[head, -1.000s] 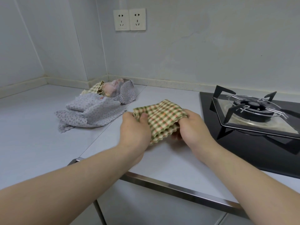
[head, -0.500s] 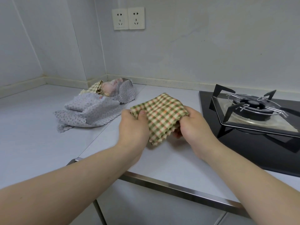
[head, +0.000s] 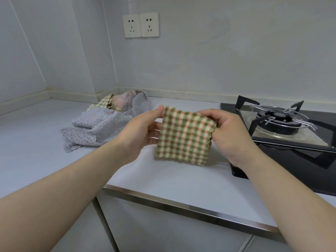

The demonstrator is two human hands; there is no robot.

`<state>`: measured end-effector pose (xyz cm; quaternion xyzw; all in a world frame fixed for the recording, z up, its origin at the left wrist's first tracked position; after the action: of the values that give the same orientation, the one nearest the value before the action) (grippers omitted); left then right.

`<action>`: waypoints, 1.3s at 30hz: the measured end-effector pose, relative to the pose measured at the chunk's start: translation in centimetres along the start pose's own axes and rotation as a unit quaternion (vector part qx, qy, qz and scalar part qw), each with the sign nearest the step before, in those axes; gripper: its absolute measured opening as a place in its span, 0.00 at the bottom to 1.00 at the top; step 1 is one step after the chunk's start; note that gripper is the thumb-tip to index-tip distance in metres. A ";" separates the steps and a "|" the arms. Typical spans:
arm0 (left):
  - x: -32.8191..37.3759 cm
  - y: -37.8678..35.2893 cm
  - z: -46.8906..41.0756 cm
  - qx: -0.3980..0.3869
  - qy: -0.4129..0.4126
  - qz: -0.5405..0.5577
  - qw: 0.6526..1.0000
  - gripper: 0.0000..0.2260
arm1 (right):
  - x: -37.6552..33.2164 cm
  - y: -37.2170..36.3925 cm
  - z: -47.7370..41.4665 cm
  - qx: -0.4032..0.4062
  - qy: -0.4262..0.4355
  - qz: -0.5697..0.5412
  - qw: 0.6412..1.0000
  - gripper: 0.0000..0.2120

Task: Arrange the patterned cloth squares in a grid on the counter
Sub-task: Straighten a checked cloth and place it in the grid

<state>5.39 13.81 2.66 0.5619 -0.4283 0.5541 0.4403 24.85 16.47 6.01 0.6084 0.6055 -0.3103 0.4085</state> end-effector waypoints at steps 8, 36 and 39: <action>2.3 0.2 0.1 0.012 -0.105 0.023 0.994 0.14 | -0.1 0.1 -0.1 -0.019 0.009 -0.019 1.000 0.16; 1.0 -0.1 0.8 0.044 -0.057 -0.021 0.997 0.05 | 0.5 0.8 -0.4 0.008 0.035 0.020 0.999 0.14; 0.6 -0.4 0.6 0.026 -0.039 0.013 0.999 0.08 | 0.4 0.8 -0.4 0.008 0.037 0.021 0.999 0.14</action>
<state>5.91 13.32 3.28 0.5885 -0.4382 0.5482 0.4014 25.63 17.08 5.92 0.6355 0.6044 -0.2841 0.3875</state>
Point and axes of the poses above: each hand's wrist, its own z-axis away from the middle knuckle, its own y-axis out of the back of the hand, x = y × z, the point moved 9 cm from there along -z, towards the middle knuckle, and after that the axes turned 10 degrees about x, right-handed, at the moved point
